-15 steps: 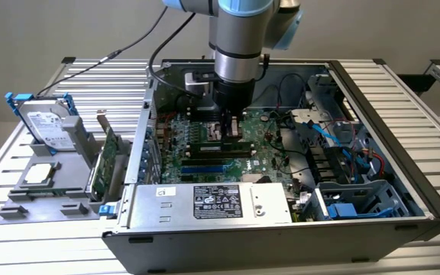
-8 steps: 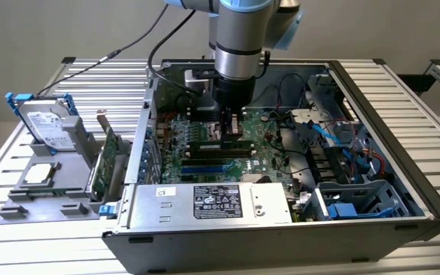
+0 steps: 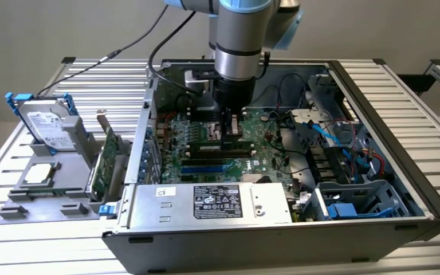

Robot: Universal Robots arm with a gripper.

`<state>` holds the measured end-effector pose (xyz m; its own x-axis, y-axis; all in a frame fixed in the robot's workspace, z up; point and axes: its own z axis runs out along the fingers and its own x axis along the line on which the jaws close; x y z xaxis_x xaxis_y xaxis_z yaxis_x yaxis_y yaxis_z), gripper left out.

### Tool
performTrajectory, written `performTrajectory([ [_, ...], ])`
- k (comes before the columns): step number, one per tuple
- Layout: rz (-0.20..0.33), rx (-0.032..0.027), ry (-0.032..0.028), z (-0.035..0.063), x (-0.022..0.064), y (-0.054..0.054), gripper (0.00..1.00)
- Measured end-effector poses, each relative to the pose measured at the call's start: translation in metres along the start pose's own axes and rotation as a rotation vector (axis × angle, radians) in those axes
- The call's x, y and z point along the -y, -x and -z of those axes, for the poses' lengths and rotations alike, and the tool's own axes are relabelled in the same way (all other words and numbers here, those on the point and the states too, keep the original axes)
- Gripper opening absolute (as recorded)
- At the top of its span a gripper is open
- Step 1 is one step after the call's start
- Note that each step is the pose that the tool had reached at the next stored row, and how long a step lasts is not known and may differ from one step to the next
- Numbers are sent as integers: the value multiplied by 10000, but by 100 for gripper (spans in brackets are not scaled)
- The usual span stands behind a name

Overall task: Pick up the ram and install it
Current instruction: 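Insert the ram into the slot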

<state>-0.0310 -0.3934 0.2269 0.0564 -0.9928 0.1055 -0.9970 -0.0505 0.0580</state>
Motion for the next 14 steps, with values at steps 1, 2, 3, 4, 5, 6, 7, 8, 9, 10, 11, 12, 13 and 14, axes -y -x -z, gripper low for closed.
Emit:
performTrajectory([
  [1,0,0,0,-5,1,3,14],
  [2,0,0,-1,-10,1,4,14],
  [3,0,1,-1,-15,1,5,14],
  [4,0,0,-2,-18,1,6,14],
  [5,0,-1,-1,-21,1,7,14],
  [6,0,-3,-1,-23,1,7,14],
  [7,-1,-3,-2,-27,2,8,14],
  [8,-2,-3,-3,-30,2,9,14],
  [9,-2,-4,-3,-34,3,10,14],
  [10,-2,-4,-3,-38,3,11,14],
  [11,-2,-5,-3,-42,3,12,14],
  [12,-3,-9,-2,-44,4,13,14],
  [13,-2,-11,-2,-48,4,14,14],
  [14,-4,-14,-2,-52,5,16,14],
])
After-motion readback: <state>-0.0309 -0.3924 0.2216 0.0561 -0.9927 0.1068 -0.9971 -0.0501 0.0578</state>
